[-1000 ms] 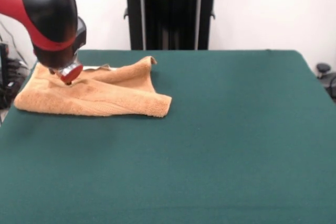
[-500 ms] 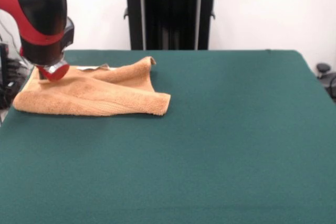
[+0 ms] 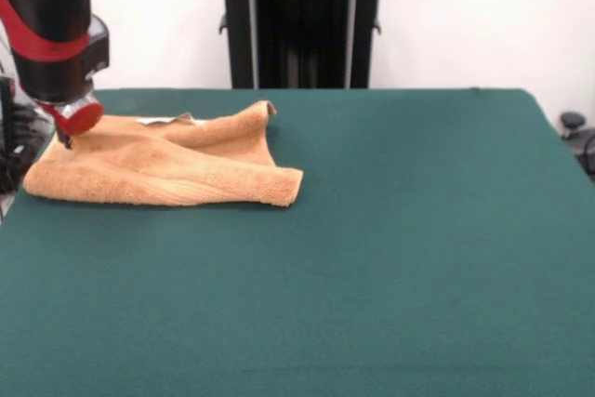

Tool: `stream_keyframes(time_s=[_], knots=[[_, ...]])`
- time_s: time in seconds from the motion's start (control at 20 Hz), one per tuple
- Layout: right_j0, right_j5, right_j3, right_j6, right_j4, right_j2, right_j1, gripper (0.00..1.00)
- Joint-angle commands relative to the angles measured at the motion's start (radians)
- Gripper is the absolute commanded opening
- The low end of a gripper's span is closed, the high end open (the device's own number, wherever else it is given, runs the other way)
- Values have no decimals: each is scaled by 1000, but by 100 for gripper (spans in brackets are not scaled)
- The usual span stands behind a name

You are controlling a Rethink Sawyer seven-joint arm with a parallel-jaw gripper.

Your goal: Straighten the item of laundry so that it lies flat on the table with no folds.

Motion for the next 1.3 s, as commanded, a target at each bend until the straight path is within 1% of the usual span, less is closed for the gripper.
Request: stream_keyframes(time_s=[0.05, 0.2, 0.25, 0.3, 0.4, 0.45, 0.7, 0.85, 1.05, 1.3], knots=[[-51, -101, 162, -174, -31, 160, 7, 0], [-51, -81, 154, -182, -50, 159, 3, 0], [-32, -89, 139, -194, -87, 145, 1, 0], [-20, -79, 126, -202, -119, 142, 0, 100], [-21, -74, 123, -211, -124, 147, 1, 100], [-30, -46, 125, -209, -106, 155, 3, 100], [-54, -54, 155, -154, -86, 178, 6, 100], [-59, -54, 157, -151, -83, 182, 9, 100], [-54, -40, 151, -151, -80, 184, 4, 100], [-40, 10, 145, -137, -53, 185, -14, 100]])
